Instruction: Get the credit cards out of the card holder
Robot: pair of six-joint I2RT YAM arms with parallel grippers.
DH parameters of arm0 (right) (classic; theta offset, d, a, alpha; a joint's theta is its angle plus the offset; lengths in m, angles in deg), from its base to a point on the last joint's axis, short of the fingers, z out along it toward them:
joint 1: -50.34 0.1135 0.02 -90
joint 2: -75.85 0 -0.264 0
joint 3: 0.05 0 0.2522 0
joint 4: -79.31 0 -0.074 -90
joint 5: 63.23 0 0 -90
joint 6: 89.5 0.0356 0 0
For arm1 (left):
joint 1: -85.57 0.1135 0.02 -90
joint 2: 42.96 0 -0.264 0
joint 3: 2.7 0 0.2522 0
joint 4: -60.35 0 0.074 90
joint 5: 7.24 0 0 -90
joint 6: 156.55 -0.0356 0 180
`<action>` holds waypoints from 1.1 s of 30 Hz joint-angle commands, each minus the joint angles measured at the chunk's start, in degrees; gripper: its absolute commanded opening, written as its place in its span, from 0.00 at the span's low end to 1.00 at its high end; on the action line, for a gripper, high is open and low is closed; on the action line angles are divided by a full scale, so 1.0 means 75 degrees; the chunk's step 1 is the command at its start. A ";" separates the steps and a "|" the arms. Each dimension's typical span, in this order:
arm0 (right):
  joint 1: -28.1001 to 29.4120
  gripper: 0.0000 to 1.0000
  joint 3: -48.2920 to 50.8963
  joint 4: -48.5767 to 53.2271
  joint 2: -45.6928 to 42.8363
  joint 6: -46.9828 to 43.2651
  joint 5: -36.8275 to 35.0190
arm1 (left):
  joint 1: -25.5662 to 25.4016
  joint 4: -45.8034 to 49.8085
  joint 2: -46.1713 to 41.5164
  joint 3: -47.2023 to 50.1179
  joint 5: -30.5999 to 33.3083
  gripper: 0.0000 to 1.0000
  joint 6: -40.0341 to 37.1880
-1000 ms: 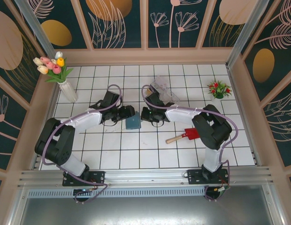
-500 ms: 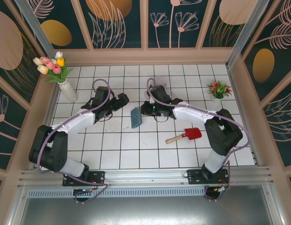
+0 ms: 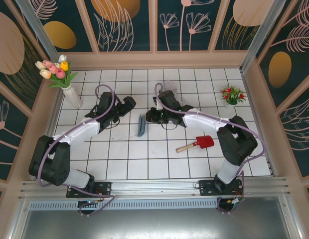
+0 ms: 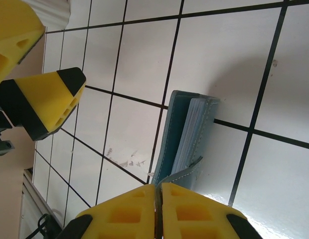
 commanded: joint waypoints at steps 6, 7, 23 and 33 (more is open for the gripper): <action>0.0131 0.11 0.0067 -0.0899 -0.0071 0.0255 0.0222 | 0.0068 0.0506 0.0028 -0.0867 0.0073 0.99 -0.0575; 0.0148 0.11 0.0053 -0.0920 -0.0061 0.0276 0.0193 | 0.0068 0.0569 0.0042 -0.0943 0.0045 0.99 -0.0642; 0.0178 0.11 0.0149 0.0947 -0.0088 0.0572 -0.2282 | 0.0068 0.0774 -0.0121 -0.0294 -0.0055 0.98 -0.1150; 0.0253 0.11 0.0191 0.1622 0.0273 0.0858 -0.2750 | 0.0063 0.0357 0.0253 0.0542 -0.1692 0.88 -0.1680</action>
